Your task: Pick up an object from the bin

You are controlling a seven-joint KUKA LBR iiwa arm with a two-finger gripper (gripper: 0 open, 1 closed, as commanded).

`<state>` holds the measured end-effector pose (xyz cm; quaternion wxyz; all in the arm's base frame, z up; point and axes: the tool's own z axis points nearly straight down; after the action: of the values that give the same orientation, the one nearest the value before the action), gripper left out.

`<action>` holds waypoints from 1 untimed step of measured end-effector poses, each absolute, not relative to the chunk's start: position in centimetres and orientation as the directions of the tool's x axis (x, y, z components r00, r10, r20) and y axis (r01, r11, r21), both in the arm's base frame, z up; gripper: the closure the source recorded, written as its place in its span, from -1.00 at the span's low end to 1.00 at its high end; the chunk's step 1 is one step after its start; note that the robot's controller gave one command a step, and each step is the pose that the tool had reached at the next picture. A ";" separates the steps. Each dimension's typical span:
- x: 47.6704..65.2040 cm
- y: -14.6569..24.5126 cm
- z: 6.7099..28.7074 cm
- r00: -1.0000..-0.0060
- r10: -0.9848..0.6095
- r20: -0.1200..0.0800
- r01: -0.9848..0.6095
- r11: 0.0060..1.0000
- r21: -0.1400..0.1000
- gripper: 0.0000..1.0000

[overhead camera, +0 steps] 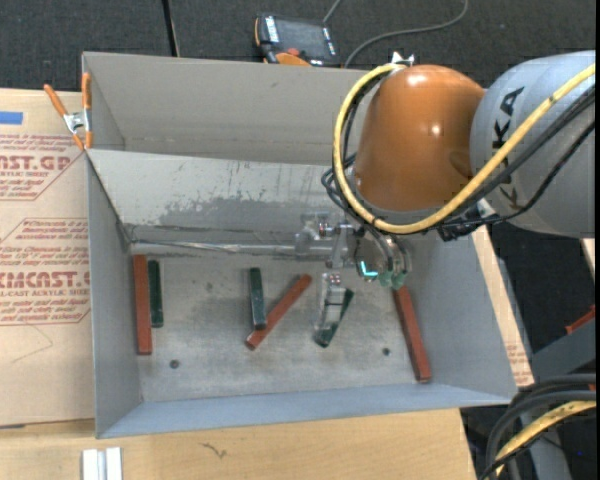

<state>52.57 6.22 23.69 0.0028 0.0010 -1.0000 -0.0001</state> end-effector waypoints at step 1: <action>55.0 8.8 6.7 -0.915 -0.404 0.001 -0.404 0.915 0.002 -1.00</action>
Offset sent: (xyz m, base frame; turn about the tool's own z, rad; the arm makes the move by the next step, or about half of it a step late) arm 0.0251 0.0245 -0.1669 -0.4125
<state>55.00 8.78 6.72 0.0007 0.2064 -0.9785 -0.0009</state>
